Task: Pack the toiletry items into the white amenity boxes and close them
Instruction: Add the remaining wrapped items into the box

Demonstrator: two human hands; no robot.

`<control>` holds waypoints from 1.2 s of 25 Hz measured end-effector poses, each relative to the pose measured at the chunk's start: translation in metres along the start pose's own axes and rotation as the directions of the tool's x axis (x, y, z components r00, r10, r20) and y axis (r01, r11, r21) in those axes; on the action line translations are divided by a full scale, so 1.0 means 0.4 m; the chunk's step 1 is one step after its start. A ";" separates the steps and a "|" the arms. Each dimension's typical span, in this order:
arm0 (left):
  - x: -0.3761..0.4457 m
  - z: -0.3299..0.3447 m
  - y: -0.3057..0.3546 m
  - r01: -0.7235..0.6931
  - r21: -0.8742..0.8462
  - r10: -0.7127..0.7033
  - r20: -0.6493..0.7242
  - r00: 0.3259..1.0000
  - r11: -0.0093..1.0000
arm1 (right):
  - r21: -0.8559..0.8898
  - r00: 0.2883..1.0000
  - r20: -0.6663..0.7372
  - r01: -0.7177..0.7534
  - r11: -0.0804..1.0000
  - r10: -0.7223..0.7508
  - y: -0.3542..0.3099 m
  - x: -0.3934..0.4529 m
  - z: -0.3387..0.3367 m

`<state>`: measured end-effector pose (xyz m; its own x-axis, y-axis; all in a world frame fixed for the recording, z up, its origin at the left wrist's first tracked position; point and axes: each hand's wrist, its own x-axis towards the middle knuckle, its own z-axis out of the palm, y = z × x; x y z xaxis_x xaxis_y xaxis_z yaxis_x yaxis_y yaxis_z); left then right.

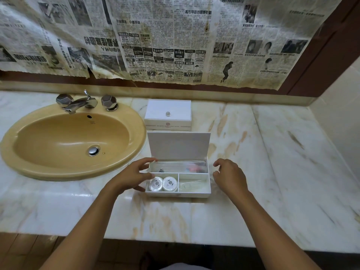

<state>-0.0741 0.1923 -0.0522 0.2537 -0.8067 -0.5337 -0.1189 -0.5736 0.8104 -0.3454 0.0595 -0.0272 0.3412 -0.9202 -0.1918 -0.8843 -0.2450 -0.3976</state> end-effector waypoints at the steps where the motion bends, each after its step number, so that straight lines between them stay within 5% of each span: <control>1: -0.001 0.001 0.000 -0.001 -0.002 0.001 -0.001 1.000 1.000 | -0.040 0.998 0.065 -0.023 0.999 0.026 0.010 -0.002 0.007; 4: 0.000 0.003 -0.001 0.000 -0.005 0.000 -0.007 1.000 1.000 | -0.138 0.986 0.160 -0.022 0.990 0.044 0.025 -0.016 0.031; 9: -0.002 0.002 -0.004 0.005 -0.006 -0.005 -0.009 1.000 1.000 | -0.131 0.990 0.116 -0.060 0.990 0.075 0.028 -0.023 0.042; 14: 0.000 0.001 -0.008 0.002 -0.003 -0.002 -0.010 1.000 1.000 | -0.007 0.994 -0.095 -0.052 0.999 0.051 0.016 -0.019 0.022; 19: 0.004 0.000 -0.011 0.003 0.002 -0.003 -0.011 1.000 1.000 | 0.144 0.955 -0.286 0.122 0.982 -0.076 -0.061 -0.037 -0.032; 30: -0.003 0.002 -0.010 -0.009 -0.013 0.009 -0.012 1.000 1.000 | 0.086 0.958 -0.070 0.283 0.955 -0.278 -0.122 -0.075 0.005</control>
<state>-0.0747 0.1955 -0.0550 0.2641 -0.8100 -0.5236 -0.1087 -0.5644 0.8183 -0.3118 0.0999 -0.0039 0.5503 -0.8349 -0.0104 -0.7207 -0.4686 -0.5110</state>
